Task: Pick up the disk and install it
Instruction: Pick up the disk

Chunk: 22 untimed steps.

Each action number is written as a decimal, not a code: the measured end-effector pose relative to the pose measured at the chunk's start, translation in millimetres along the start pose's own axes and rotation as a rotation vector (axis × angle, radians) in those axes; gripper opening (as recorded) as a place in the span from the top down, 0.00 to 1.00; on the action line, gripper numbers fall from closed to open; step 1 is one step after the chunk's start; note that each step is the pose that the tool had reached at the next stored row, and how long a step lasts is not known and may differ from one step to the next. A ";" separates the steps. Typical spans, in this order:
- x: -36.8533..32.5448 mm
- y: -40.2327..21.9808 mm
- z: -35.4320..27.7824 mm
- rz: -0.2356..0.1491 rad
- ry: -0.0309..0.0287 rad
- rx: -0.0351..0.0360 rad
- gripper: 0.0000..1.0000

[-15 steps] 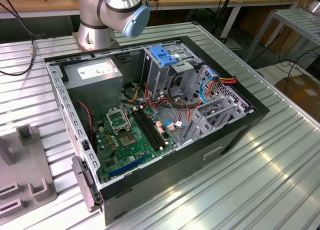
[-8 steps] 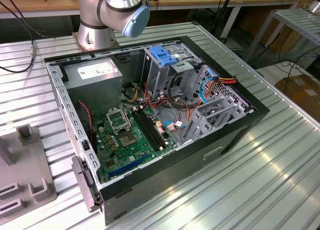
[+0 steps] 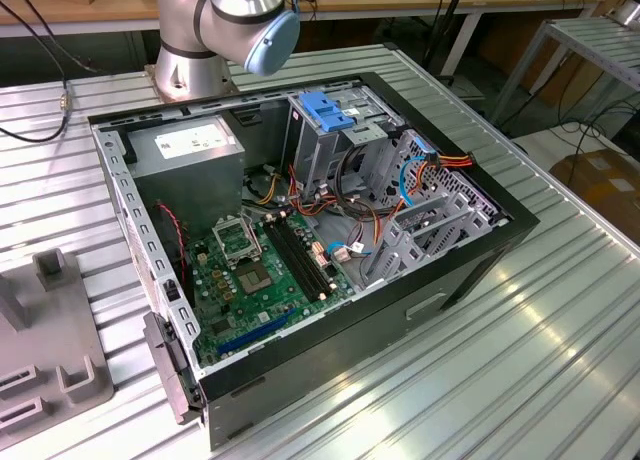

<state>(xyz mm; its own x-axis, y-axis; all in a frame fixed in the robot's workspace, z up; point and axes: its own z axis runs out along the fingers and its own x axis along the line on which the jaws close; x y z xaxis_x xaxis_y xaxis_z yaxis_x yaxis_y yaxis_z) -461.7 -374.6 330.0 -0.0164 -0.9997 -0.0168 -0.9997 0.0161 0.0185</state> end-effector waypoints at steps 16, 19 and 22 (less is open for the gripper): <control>-0.4 0.1 -20.5 0.000 0.0000 -0.0001 0.63; -0.4 0.0 -25.2 0.000 -0.0001 -0.0001 0.63; -0.5 0.0 -28.2 0.000 0.0000 -0.0002 0.63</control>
<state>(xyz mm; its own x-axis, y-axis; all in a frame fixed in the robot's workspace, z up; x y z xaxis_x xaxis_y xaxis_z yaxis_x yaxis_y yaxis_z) -461.2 -374.6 358.2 -0.0164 -0.9997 -0.0167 -0.9997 0.0160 0.0187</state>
